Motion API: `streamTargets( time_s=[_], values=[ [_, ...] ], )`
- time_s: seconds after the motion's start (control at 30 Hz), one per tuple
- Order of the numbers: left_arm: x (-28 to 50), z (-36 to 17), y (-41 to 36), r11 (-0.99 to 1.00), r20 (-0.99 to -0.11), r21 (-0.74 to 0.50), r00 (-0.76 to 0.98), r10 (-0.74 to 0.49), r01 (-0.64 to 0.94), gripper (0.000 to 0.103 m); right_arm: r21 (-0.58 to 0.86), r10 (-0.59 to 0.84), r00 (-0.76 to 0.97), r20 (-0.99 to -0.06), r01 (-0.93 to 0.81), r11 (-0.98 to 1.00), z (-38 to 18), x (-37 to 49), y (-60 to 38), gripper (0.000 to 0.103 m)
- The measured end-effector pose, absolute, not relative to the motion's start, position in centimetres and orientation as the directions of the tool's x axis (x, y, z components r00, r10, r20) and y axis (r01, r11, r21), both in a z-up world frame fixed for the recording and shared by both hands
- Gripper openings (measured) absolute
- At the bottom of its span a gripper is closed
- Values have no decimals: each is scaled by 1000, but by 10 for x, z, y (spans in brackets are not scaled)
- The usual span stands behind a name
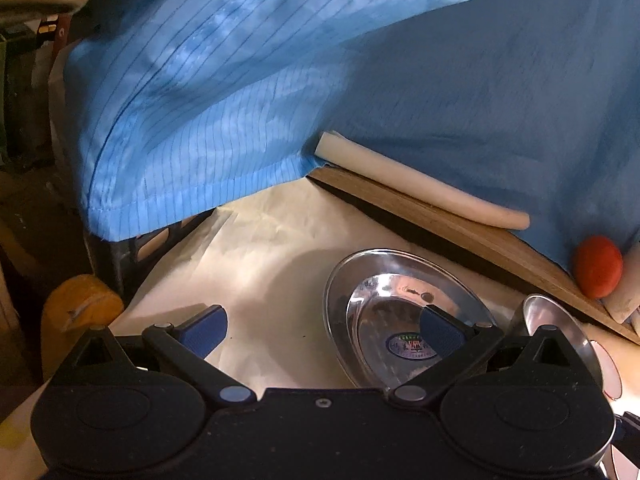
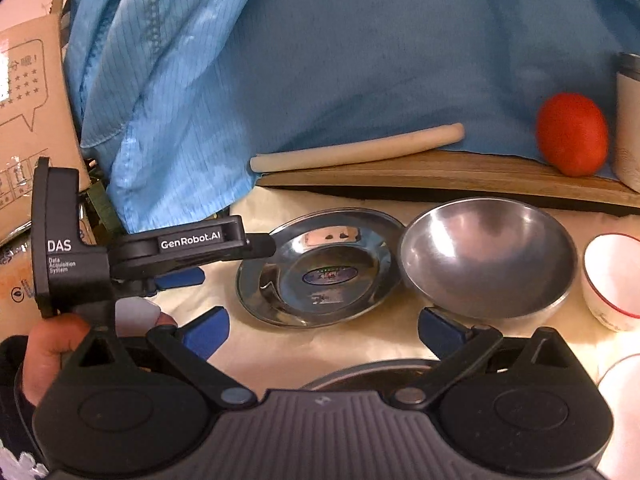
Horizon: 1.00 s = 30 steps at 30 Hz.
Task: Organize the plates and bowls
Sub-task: 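Grasp the small logo dish rim with the right gripper while left grips it too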
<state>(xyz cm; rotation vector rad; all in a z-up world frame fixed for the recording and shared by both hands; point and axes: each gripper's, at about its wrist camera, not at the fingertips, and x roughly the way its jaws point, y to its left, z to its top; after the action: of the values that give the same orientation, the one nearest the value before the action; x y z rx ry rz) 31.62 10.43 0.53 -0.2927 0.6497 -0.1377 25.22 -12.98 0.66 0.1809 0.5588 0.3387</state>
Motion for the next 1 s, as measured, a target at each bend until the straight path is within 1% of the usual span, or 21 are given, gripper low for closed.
streamTargets(
  time_s=[0.13,0.23,0.27,0.33,0.37,0.47,0.53,0.57,0.63,0.67,0.73,0.77,0.83,0.9,1.0],
  values=[
    [317,3,102,947,-566,-315,789,-240,62,100,289,373,776,-508,-255,923,6,262,-129,102],
    [319,0,98,949,-570,-305,784,-245,76,94,292,362,772,-523,-237,927,3,269,-127,96],
    [320,0,97,950,-569,-302,784,-248,80,94,283,353,772,-528,-231,931,2,271,-125,94],
    [320,0,98,947,-566,-309,784,-254,83,90,280,345,772,-534,-224,934,0,273,-124,92],
    [321,0,99,945,-564,-316,784,-257,83,88,286,346,771,-534,-221,932,-1,274,-124,89],
    [322,-1,102,940,-565,-333,782,-263,75,78,309,345,770,-536,-202,929,-2,278,-127,83],
    [323,-1,102,938,-564,-338,782,-264,73,68,325,345,772,-534,-189,926,-3,280,-128,80],
    [323,-1,103,937,-564,-341,782,-266,73,65,332,348,771,-534,-187,925,-4,281,-129,78],
    [324,-1,102,936,-567,-343,779,-269,73,51,345,355,767,-535,-186,920,-5,284,-129,72],
    [324,-1,103,936,-568,-345,778,-269,72,48,351,361,763,-537,-187,918,-6,285,-129,67],
    [325,-2,103,936,-572,-347,776,-266,65,42,355,362,760,-540,-184,916,-8,288,-129,64],
    [324,-2,103,935,-570,-349,778,-263,60,40,358,363,759,-541,-183,916,-9,288,-130,60],
    [324,-2,104,934,-570,-355,779,-260,52,31,359,362,759,-542,-181,916,-11,290,-130,56],
    [324,-3,104,934,-575,-353,777,-256,47,26,361,363,759,-541,-180,915,-12,290,-130,51],
    [324,-3,103,935,-575,-352,777,-254,45,23,362,357,760,-543,-173,916,-13,290,-130,44]
  ],
)
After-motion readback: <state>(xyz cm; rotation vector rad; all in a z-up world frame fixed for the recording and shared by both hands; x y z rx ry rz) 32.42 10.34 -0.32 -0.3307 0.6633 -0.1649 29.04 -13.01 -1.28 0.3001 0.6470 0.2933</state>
